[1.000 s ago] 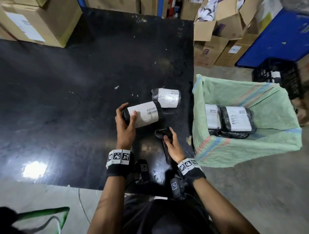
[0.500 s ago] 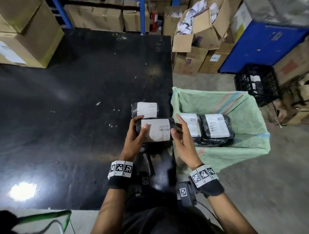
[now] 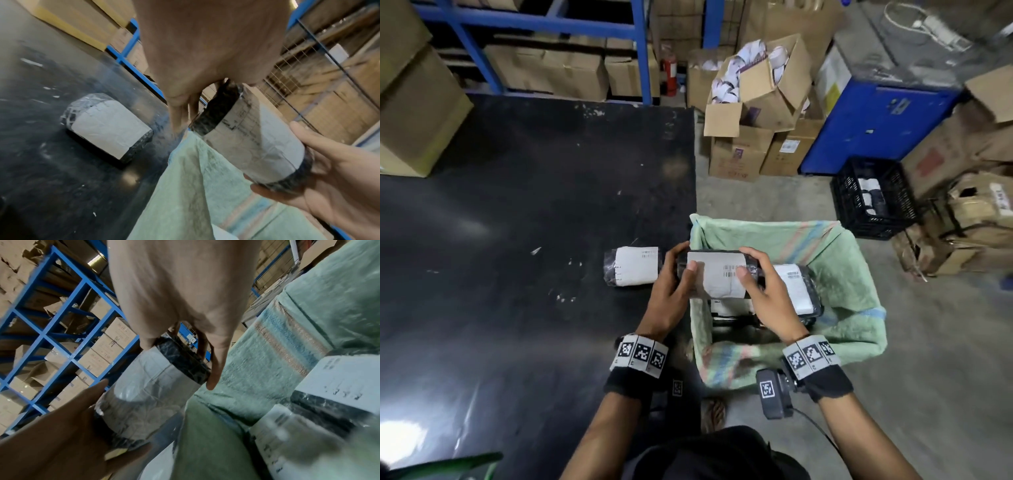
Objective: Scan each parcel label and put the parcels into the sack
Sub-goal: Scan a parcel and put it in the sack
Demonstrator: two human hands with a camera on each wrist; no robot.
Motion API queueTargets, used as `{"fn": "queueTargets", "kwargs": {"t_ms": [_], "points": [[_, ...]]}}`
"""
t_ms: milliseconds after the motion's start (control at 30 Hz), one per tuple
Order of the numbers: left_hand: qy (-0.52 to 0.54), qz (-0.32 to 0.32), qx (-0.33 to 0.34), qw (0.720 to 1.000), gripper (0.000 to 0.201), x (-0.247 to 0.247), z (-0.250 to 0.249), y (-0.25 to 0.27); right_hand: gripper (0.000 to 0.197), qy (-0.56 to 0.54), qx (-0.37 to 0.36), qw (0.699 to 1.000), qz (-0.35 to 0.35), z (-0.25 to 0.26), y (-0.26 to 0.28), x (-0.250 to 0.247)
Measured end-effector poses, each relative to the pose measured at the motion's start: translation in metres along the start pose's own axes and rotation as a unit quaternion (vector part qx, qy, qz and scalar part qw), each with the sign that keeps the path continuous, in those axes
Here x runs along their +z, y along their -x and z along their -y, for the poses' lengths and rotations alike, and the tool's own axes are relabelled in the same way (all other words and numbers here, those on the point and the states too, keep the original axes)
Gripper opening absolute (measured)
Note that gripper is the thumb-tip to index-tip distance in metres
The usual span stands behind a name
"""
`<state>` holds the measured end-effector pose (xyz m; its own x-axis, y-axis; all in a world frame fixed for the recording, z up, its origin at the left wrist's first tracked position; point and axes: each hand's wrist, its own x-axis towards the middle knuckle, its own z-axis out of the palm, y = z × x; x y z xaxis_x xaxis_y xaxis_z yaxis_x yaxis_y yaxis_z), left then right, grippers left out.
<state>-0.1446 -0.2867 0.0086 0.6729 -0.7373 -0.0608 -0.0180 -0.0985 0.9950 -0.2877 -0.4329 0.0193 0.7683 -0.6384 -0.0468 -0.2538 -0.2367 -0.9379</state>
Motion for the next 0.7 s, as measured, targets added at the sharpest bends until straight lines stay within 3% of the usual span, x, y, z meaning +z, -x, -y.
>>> {"fn": "queueTargets", "kwargs": {"t_ms": [167,300,533,700], "points": [[-0.219,-0.014,0.0,0.976,0.078,0.025,0.031,-0.008,0.035,0.024,0.046,0.998,0.022,-0.031,-0.051,-0.043],[-0.388,0.029,0.008,0.921,0.083,0.042,0.063,-0.007,0.035,0.047,0.078,0.995,0.041,-0.07,-0.091,-0.063],[-0.436,0.06,0.008,0.898,0.073,0.055,0.096,-0.006,0.036,0.057,0.123,0.988,0.074,-0.131,-0.127,-0.046],[-0.416,0.059,0.029,0.907,0.078,0.055,0.096,-0.005,0.036,0.073,0.137,0.986,0.064,-0.164,-0.133,-0.018]]}}
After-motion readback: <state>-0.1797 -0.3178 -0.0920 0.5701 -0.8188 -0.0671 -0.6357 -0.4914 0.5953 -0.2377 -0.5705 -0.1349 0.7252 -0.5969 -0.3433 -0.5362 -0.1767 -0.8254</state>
